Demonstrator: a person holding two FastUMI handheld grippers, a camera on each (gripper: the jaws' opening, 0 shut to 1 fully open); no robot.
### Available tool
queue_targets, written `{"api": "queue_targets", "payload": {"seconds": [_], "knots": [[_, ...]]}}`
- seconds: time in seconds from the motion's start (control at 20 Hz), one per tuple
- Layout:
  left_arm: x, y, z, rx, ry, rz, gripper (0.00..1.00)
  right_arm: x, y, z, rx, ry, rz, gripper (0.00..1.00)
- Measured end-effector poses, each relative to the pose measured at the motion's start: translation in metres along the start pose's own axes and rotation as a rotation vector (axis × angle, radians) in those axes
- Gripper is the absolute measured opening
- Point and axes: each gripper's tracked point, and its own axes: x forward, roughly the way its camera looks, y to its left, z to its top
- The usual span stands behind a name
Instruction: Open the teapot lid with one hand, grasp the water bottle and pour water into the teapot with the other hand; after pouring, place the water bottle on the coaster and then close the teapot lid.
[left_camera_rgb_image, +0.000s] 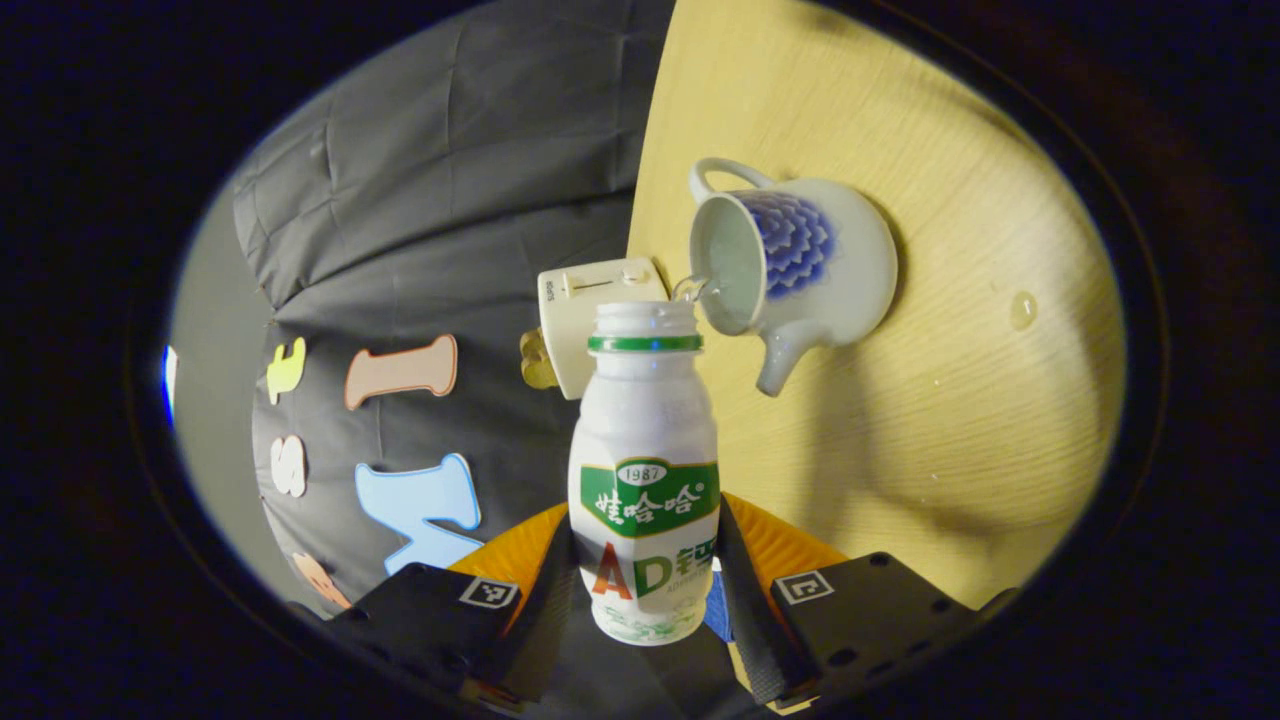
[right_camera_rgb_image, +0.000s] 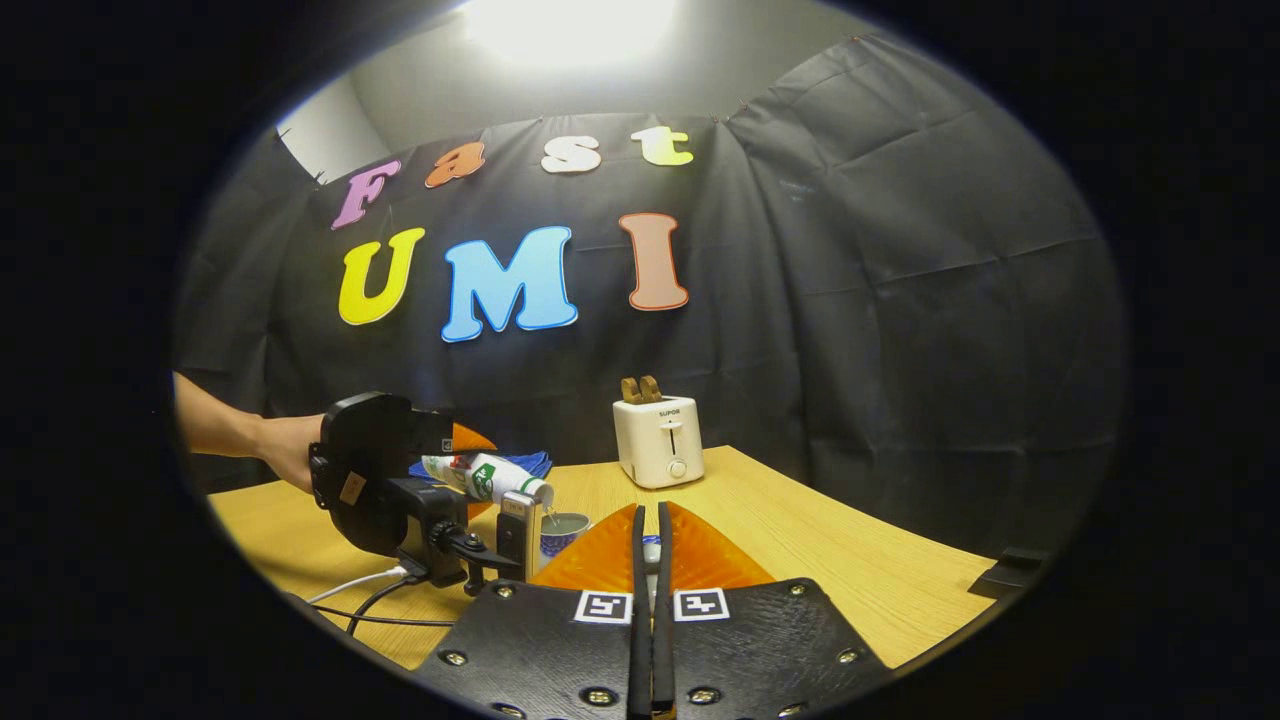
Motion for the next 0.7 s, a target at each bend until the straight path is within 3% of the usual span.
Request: {"api": "queue_targets", "payload": {"seconds": [0.3,0.4,0.45,0.7], "knots": [[-0.0010,0.0017,0.0017,0.053,-0.006,0.022,0.83,-0.0026,-0.0055,-0.0012,0.012,0.002,-0.013,0.01],[-0.0016,0.0015,0.0014,0.068,-0.001,0.021,0.78,-0.0030,-0.0048,0.0006,0.014,-0.003,-0.010,0.01],[-0.0016,0.0019,0.0021,0.072,0.000,0.021,0.83,-0.0032,-0.0051,0.0013,0.014,-0.003,-0.011,0.01],[-0.0050,0.0002,0.0047,0.122,-0.002,0.021,0.83,-0.0045,-0.0060,0.0001,0.013,-0.003,-0.011,0.01]]}}
